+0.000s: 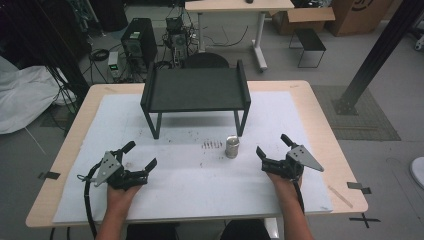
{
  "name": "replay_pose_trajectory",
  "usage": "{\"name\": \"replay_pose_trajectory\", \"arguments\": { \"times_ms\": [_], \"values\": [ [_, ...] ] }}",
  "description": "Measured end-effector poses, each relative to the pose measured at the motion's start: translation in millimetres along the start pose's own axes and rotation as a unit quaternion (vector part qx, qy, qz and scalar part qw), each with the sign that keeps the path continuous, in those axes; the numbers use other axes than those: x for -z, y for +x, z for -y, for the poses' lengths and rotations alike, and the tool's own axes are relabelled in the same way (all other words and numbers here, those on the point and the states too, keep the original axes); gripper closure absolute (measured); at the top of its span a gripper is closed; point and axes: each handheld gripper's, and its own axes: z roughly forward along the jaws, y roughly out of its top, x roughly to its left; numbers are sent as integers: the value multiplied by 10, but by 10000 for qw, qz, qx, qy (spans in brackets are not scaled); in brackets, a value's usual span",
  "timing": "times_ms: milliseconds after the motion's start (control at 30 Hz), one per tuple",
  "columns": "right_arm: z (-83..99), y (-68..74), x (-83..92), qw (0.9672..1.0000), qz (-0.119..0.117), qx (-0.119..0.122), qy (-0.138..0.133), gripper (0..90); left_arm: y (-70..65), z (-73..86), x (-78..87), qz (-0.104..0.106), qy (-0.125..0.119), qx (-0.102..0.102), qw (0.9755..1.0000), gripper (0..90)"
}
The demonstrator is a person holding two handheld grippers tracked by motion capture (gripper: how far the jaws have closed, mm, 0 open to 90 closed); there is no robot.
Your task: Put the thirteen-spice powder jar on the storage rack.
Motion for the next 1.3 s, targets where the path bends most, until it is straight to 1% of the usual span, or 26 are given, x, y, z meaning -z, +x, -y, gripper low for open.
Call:
{"name": "replay_pose_trajectory", "arguments": {
  "times_ms": [200,567,767,833,867,933,1067,1133,1267,1300],
  "values": [
    [-10,-8,-1,9999,-91,-102,81,0,-1,1,1,0,-3,9,10000,16],
    [-93,10,-15,9992,-280,-117,244,0,1,1,2,4,-4,17,10000,16],
    [-153,21,-20,9990,-342,-130,254,0,1,0,-1,4,2,16,10000,16],
    [-186,31,-23,9988,-388,-136,250,0,1,0,-1,4,3,16,10000,16],
    [-222,43,-29,9986,-450,-132,248,0,1,0,-1,3,3,16,10000,16],
    [-234,48,-32,9985,-468,-131,253,0,1,0,0,3,2,14,10000,16],
    [-291,90,-64,9972,-641,-149,347,0,0,0,0,2,2,12,10000,16],
    [-298,98,-71,9970,-671,-146,353,0,0,0,-1,3,3,12,10000,16],
    [-326,126,-108,9958,-806,-159,413,0,2,0,-1,2,-1,16,10000,16],
    [-339,137,-134,9949,-879,-177,465,0,1,0,-1,2,-2,14,10000,16]
  ]
}}
